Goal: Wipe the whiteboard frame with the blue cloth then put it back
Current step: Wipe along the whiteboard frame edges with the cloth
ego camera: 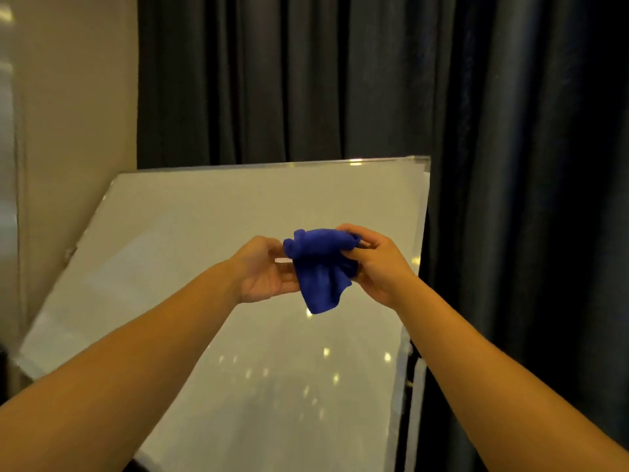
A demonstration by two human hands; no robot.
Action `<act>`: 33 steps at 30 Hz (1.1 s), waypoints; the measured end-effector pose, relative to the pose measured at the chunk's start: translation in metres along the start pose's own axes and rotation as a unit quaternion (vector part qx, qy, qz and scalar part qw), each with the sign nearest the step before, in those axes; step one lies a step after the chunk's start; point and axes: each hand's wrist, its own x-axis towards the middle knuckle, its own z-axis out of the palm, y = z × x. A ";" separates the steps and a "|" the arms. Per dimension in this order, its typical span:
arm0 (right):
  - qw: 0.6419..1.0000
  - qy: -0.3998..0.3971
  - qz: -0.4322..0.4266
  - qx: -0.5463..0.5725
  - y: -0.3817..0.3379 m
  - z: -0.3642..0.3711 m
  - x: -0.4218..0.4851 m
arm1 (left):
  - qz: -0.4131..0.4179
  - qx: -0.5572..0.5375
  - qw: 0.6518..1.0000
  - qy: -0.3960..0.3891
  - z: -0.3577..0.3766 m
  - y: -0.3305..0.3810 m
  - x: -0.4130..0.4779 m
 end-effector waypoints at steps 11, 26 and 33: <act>0.992 -0.033 0.095 0.077 0.045 0.011 0.228 | 0.173 0.180 0.968 0.036 -0.081 0.121 0.183; 0.949 0.233 -0.072 -0.201 0.112 0.068 0.502 | 0.379 0.170 0.910 -0.010 -0.205 0.268 0.418; 0.631 0.395 -0.233 -0.626 0.132 0.114 0.577 | 0.481 0.245 0.840 0.047 -0.236 0.310 0.496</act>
